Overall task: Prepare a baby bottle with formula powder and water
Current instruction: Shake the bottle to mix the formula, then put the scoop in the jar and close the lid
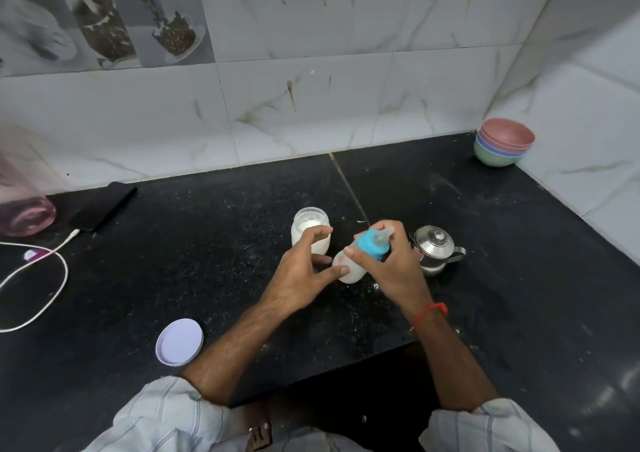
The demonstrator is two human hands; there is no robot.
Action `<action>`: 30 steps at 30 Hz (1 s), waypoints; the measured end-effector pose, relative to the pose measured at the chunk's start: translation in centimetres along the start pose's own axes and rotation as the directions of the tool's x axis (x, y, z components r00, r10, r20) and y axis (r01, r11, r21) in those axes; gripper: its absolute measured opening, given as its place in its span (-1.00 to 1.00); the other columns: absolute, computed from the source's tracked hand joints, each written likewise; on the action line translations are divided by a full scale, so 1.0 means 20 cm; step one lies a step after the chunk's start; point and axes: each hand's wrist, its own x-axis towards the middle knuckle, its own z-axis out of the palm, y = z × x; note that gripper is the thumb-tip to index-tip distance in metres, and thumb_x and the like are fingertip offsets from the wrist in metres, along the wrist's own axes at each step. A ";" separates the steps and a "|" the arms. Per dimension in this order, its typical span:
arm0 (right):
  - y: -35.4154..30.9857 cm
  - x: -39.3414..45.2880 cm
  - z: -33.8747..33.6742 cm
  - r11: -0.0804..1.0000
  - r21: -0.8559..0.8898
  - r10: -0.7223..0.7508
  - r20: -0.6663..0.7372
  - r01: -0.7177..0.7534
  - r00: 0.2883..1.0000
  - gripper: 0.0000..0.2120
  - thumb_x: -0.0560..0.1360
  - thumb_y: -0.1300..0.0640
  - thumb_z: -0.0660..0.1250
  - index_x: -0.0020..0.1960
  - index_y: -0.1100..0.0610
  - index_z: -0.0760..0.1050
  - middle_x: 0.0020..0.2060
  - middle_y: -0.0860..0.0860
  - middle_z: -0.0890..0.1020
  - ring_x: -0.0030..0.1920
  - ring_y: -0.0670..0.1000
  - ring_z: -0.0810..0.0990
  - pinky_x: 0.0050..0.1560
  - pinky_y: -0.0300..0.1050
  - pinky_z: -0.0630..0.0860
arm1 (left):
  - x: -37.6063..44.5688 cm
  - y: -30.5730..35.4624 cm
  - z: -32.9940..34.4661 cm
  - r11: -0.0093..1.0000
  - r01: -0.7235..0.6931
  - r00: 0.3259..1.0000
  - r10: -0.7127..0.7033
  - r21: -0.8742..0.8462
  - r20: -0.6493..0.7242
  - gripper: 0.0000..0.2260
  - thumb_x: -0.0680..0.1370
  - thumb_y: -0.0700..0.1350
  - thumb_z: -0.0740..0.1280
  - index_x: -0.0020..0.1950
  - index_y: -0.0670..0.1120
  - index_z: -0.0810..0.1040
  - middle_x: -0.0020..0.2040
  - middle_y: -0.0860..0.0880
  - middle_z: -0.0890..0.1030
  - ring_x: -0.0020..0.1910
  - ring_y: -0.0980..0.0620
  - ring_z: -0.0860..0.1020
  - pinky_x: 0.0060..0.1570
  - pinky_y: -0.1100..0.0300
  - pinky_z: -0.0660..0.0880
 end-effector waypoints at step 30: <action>0.35 0.79 0.19 0.954 -0.293 0.047 -0.067 -0.064 0.997 -0.48 0.46 0.31 0.57 0.38 0.18 0.52 0.29 0.22 0.52 0.26 0.19 0.56 0.20 -0.12 0.48 | -0.34 -0.47 -0.40 0.975 0.030 0.968 0.027 0.221 -0.251 -0.73 0.58 -0.04 0.50 0.23 0.23 0.62 0.26 0.28 0.61 0.32 0.28 0.55 0.27 0.50 0.36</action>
